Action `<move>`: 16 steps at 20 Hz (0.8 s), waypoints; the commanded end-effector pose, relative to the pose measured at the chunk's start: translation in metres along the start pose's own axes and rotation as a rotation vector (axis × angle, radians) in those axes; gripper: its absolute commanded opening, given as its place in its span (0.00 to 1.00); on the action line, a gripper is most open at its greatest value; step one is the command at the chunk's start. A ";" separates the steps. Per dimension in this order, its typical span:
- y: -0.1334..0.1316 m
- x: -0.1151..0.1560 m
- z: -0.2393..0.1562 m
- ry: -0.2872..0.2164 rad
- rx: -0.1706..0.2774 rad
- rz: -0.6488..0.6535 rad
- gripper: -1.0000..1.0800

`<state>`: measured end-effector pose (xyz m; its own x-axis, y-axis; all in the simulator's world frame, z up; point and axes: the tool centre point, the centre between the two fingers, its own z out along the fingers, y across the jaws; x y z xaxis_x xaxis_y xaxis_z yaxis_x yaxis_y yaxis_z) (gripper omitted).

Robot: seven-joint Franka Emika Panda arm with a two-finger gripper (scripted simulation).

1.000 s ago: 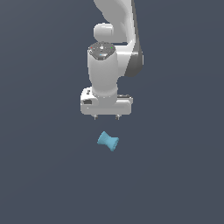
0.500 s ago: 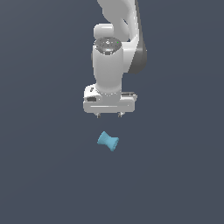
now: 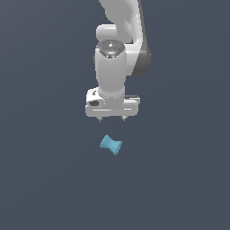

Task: Pick up the object and move it to a goal position.

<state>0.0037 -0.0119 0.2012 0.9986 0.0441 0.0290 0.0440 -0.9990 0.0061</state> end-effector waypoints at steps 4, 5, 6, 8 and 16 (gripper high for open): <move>0.001 0.003 0.007 -0.003 -0.003 -0.067 0.96; 0.001 0.004 0.009 -0.004 -0.003 -0.084 0.96; 0.001 0.005 0.010 -0.005 -0.004 -0.102 0.96; 0.002 0.006 0.015 -0.006 -0.005 -0.142 0.96; 0.004 0.015 0.036 -0.015 -0.007 -0.349 0.96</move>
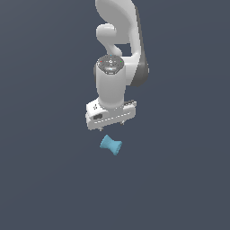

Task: Pick up the object and move it to a goal position.

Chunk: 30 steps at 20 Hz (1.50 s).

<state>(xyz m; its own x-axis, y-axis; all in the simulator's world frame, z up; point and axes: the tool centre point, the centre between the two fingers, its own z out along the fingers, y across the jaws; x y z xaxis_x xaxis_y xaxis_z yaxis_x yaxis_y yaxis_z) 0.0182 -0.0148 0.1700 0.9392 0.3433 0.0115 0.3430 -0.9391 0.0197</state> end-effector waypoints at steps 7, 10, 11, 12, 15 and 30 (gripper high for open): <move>0.005 0.009 0.025 -0.007 0.002 -0.237 0.96; 0.006 0.011 0.034 -0.008 0.005 -0.320 0.96; 0.007 0.012 0.037 -0.009 0.005 -0.348 0.96; 0.007 0.013 0.040 -0.009 0.006 -0.376 0.96; 0.008 0.016 0.049 -0.009 0.009 -0.458 0.96; 0.012 0.023 0.078 -0.004 0.022 -0.719 0.96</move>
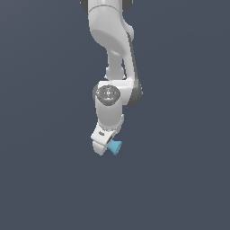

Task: Pick up the object and move it to a goal position.

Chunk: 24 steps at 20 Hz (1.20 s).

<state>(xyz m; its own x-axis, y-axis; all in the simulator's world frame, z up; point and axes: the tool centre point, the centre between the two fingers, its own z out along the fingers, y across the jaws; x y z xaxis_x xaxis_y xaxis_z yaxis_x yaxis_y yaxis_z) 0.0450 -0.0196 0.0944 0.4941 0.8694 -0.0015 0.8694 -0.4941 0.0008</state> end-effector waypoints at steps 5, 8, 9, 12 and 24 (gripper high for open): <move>0.001 0.001 0.003 0.001 0.001 -0.033 0.96; 0.001 0.000 0.005 0.001 0.001 -0.028 0.96; 0.001 0.000 0.007 0.001 0.001 -0.028 0.96; 0.000 0.000 0.018 0.001 0.001 -0.030 0.96; 0.001 0.000 0.053 0.001 0.001 -0.033 0.00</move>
